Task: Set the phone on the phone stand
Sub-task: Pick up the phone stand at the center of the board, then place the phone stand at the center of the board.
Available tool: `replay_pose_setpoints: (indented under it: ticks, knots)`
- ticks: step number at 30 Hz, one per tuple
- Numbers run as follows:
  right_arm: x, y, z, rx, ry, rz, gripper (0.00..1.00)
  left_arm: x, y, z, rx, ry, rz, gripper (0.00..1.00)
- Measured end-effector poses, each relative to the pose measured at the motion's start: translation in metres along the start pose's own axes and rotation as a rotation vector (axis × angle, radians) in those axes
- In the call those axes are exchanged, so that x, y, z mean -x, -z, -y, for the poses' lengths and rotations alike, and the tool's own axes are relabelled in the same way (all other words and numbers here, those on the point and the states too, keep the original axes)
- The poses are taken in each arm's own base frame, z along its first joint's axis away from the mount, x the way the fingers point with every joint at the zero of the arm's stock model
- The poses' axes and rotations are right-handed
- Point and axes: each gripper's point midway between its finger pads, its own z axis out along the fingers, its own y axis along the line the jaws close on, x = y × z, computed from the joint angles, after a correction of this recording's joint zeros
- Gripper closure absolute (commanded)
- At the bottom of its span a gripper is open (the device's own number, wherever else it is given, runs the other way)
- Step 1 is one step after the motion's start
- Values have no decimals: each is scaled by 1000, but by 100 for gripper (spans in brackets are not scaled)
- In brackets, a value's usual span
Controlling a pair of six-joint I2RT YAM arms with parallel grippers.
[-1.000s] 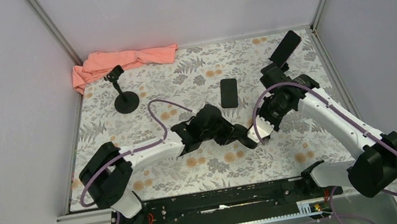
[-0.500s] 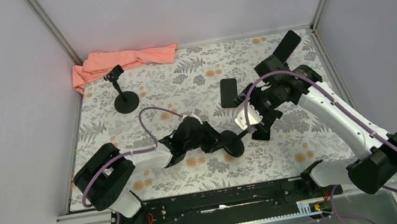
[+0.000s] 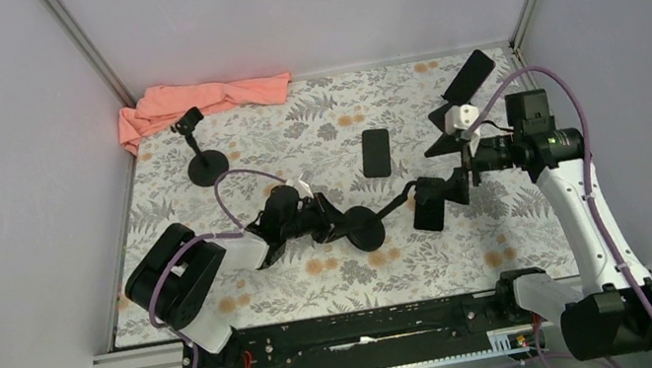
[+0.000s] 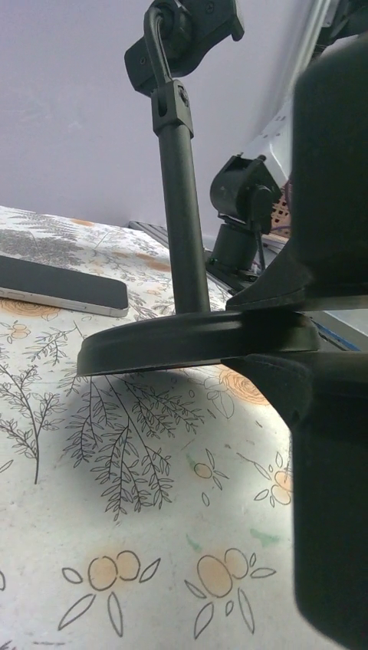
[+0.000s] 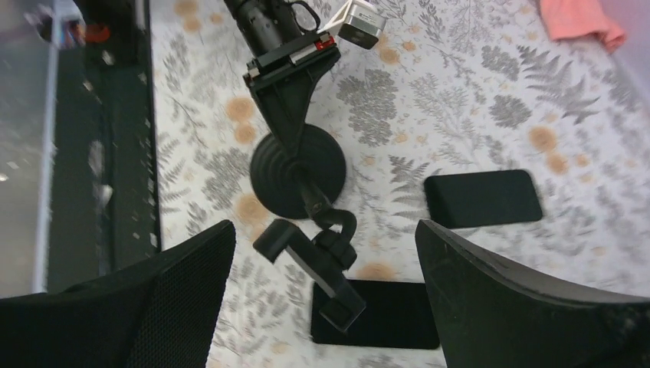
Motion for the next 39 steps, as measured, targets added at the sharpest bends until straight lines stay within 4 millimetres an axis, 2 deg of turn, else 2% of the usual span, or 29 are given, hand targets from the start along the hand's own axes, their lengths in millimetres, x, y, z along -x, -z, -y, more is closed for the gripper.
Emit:
replay_pose_setpoints:
  ticks: [4, 9, 11, 15, 19, 21, 24, 26, 29, 31, 33, 35, 39]
  knots:
    - [-10, 5, 4, -26, -197, 131, 5, 3, 1, -3, -25, -32, -25, 100]
    - [-13, 12, 14, -46, -286, 219, 9, 5, 2, -5, -44, -58, -48, 100]
    - [-21, 13, 18, -58, -283, 204, 16, 8, 2, -6, -48, -68, -50, 100]
    - [-53, 6, 22, -25, -294, 121, 25, 9, 2, -7, -56, -83, -62, 100]
    - [-79, 0, 13, 47, -349, 68, 26, 10, 1, -7, -61, -84, -70, 100]
    - [-85, -6, 7, 85, -352, 47, 26, 10, 0, -7, -64, -87, -72, 100]
    - [-82, -16, -3, 135, -309, 20, 26, 11, -1, -7, -67, -90, -71, 100]
    - [-81, -21, -9, 154, -279, 2, 31, 11, -1, -7, -68, -91, -70, 100]
    - [-78, -25, -14, 167, -255, -7, 46, 11, -1, -7, -69, -92, -70, 100]
    - [-78, -28, -16, 177, -251, -18, 62, 11, -1, -7, -69, -94, -70, 100]
    - [-77, -30, -20, 192, -254, -23, 73, 13, -2, -7, -66, -94, -67, 100]
    - [-77, -31, -23, 200, -275, -31, 80, 15, -3, -7, -64, -105, -65, 100]
    - [-77, -31, -22, 192, -309, -50, 86, 22, -6, -6, -64, -129, -57, 100]
